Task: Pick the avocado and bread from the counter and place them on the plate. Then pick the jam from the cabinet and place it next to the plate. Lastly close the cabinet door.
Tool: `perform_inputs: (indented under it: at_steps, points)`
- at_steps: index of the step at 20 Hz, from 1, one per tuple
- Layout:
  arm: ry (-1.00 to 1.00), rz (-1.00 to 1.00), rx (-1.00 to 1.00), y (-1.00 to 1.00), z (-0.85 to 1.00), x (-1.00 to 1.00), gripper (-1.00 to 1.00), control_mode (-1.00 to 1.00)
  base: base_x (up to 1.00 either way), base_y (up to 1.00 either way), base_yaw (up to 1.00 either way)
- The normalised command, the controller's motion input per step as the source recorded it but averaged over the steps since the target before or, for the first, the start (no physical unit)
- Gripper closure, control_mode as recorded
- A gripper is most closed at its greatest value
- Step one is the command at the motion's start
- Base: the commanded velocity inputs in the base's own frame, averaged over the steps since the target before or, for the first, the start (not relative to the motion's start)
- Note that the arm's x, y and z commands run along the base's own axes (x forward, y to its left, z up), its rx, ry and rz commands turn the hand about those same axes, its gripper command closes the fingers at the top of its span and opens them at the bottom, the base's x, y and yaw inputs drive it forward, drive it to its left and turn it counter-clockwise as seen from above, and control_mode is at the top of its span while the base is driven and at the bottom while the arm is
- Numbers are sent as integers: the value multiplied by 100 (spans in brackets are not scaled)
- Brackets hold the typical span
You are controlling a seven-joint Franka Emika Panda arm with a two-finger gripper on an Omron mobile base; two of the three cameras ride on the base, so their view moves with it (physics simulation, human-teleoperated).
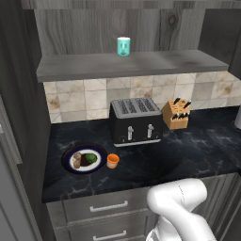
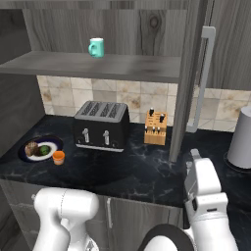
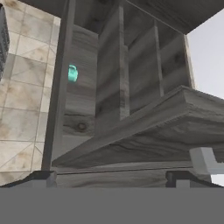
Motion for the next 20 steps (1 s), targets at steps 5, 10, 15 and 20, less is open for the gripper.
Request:
perform_inputs:
  at_steps: [5,10,15,20]
  points:
    - [-2,0,-1,0,0,9,-100,-100,0,0,0]
    - [0,0,-2,0,0,13,-100,-100,0,0,0]
    - [0,0,-3,0,0,16,-100,-100,0,0,0]
    - [0,0,-1,0,0,20,-100,-100,0,0,0]
